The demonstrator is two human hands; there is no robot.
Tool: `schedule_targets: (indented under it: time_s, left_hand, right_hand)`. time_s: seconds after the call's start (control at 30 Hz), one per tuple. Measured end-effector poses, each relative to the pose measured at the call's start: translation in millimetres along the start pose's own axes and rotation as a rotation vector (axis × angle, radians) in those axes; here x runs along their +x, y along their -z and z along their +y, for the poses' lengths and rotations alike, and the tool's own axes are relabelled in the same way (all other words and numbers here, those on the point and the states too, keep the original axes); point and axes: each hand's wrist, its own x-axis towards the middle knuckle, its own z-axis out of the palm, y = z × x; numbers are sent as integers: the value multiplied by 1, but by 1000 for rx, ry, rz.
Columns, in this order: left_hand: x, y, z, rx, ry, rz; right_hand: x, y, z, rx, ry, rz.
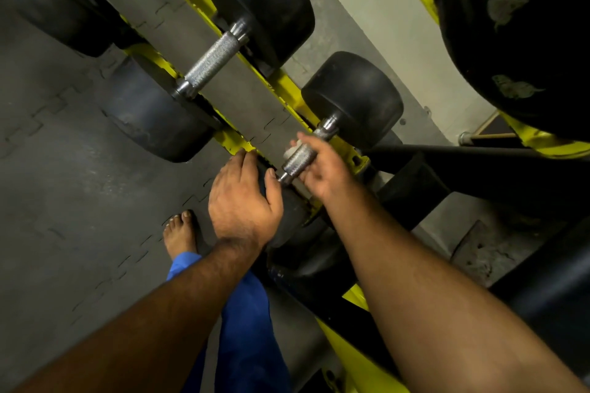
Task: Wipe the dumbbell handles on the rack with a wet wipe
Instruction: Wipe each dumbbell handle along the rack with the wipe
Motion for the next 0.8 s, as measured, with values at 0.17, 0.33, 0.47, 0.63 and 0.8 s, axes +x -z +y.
schedule_targets:
  time_s: [0.17,0.33,0.47,0.63,0.8]
  left_hand:
    - [0,-1,-1,-5,-6,15]
    - [0,0,-1,-2,-12,4]
    - [1,-2,-1,-5,-7,8]
    - [2,-2,-3,4,-12,-10]
    - [1,-1,-1,11,-5,-9]
  right_hand:
    - [9,8,12,187,90,-99]
    - [14,3,-12,276,129,-71]
    - [15,3,-2,95,130,-22]
    - [19,-7,-18,227,183,30]
    - [3,3,13,-49,100,-29]
